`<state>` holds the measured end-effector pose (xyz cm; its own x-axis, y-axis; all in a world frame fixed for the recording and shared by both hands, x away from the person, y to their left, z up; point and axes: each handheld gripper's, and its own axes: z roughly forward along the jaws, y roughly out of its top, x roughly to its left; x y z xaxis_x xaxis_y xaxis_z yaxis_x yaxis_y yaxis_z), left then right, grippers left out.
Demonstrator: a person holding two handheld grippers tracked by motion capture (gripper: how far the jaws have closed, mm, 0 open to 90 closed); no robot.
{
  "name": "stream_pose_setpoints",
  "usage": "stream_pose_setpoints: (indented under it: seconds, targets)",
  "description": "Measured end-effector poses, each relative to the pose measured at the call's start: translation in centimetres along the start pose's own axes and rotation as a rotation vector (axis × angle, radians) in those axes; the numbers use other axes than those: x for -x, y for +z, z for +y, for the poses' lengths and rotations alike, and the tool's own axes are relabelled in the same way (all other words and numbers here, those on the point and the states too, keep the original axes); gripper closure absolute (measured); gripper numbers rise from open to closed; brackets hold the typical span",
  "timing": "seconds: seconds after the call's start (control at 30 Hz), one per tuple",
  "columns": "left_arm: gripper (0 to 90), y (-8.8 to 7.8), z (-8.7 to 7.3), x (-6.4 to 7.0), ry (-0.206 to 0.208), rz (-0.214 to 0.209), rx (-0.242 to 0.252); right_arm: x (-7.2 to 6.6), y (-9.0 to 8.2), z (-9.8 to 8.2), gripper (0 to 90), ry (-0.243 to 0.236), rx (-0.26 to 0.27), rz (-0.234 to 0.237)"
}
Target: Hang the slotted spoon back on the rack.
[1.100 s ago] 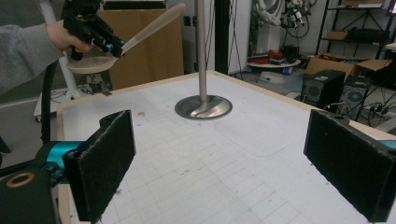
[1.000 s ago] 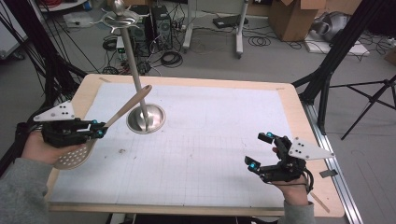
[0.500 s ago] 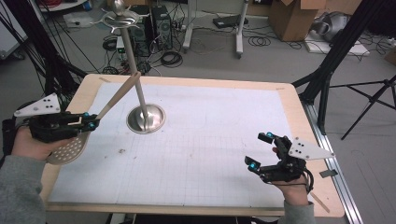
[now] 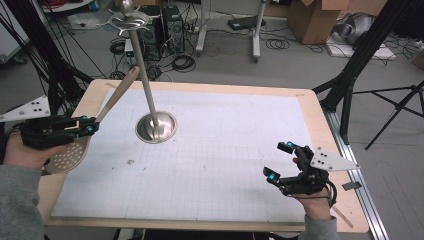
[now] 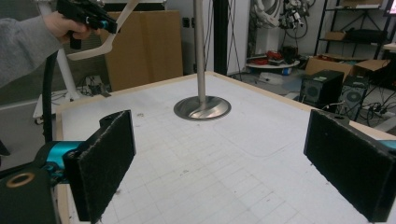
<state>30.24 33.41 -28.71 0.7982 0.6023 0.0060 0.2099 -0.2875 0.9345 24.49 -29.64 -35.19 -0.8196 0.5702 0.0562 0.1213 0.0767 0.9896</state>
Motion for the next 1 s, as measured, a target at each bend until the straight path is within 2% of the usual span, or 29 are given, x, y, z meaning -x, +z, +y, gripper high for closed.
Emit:
stream_pose_setpoints:
  seconds: [0.2, 0.27, 0.33, 0.7, 1.0]
  targets:
    - [77.6, -1.0, 0.3, -0.5, -0.017, 0.001, 0.036, 0.0, 0.1, 0.0, 7.9, -0.004, -0.001, 0.001]
    - [77.7, -1.3, 0.4, -0.5, -0.036, -0.006, 0.066, 0.0, 0.1, 0.0, 7.9, -0.008, -0.003, 0.001]
    - [77.7, -1.6, 0.5, -0.4, -0.032, -0.012, 0.087, 0.0, 0.2, -0.1, 7.9, -0.008, -0.003, 0.002]
    - [77.7, -2.9, 1.5, -1.5, -0.041, 0.024, 0.098, 0.0, 0.3, -0.1, 7.9, -0.010, -0.006, 0.004]
    - [77.8, -3.2, 2.1, -2.1, -0.052, 0.026, 0.115, 0.0, 0.2, -0.1, 7.9, -0.008, -0.002, 0.002]
